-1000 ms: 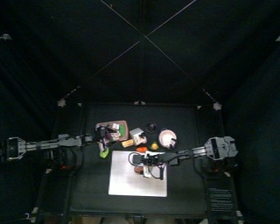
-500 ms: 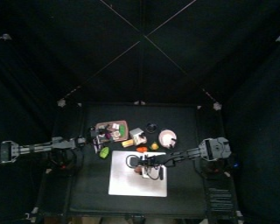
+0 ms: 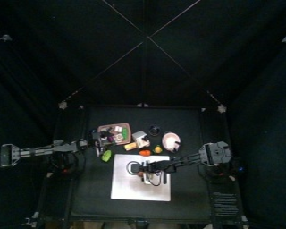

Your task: Grab salmon roe sushi with right hand

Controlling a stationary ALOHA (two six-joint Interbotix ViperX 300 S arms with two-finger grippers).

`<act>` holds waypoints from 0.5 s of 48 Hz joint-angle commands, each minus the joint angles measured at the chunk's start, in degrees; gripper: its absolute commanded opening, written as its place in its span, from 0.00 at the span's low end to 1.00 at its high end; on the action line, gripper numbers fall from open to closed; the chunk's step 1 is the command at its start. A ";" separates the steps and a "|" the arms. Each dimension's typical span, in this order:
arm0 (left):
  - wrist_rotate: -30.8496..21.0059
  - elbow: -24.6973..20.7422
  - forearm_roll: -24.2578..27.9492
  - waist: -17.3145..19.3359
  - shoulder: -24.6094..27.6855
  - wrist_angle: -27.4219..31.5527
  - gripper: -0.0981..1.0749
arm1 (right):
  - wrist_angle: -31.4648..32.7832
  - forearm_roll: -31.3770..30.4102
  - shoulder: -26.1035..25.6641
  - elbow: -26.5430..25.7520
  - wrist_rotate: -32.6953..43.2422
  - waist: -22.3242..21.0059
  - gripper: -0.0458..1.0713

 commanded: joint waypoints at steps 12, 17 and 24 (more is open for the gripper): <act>0.00 -0.79 -0.09 0.00 0.00 -0.62 0.86 | -0.09 -0.44 -1.23 -1.93 0.00 0.18 0.83; 0.00 -0.79 -0.09 -0.09 0.00 -0.62 0.86 | -0.09 -0.44 -1.05 -1.85 0.00 0.18 0.74; 0.00 -0.79 -0.09 0.00 0.00 -0.62 0.86 | -0.35 -0.44 -0.88 -1.93 0.00 0.18 0.62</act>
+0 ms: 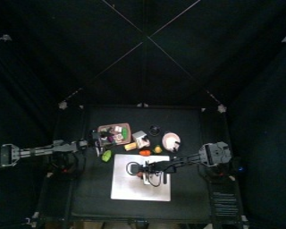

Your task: Grab salmon roe sushi with right hand

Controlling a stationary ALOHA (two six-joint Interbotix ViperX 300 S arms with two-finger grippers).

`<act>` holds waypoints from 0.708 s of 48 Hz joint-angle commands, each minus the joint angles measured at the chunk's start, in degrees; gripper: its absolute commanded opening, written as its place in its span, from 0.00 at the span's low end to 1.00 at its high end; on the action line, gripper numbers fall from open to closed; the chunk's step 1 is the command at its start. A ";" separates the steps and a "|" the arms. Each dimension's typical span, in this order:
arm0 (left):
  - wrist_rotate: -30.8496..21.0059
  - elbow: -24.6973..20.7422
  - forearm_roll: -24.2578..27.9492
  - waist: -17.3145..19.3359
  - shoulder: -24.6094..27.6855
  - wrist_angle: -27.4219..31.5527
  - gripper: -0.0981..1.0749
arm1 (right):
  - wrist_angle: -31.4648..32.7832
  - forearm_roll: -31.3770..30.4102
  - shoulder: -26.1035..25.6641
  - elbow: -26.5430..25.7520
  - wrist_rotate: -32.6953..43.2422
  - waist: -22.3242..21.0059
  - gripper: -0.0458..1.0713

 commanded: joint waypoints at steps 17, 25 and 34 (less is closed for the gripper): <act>0.00 -0.62 -0.09 -0.09 0.00 -0.53 0.86 | 1.23 0.53 -4.31 -2.90 0.00 0.18 0.54; 0.00 -0.53 -0.09 -0.09 0.00 -0.53 0.86 | 1.23 0.62 -5.45 -2.99 0.09 0.18 0.54; -0.09 -0.53 -0.09 -0.09 0.00 -0.53 0.86 | 1.32 2.64 -8.61 -2.72 5.80 0.18 0.55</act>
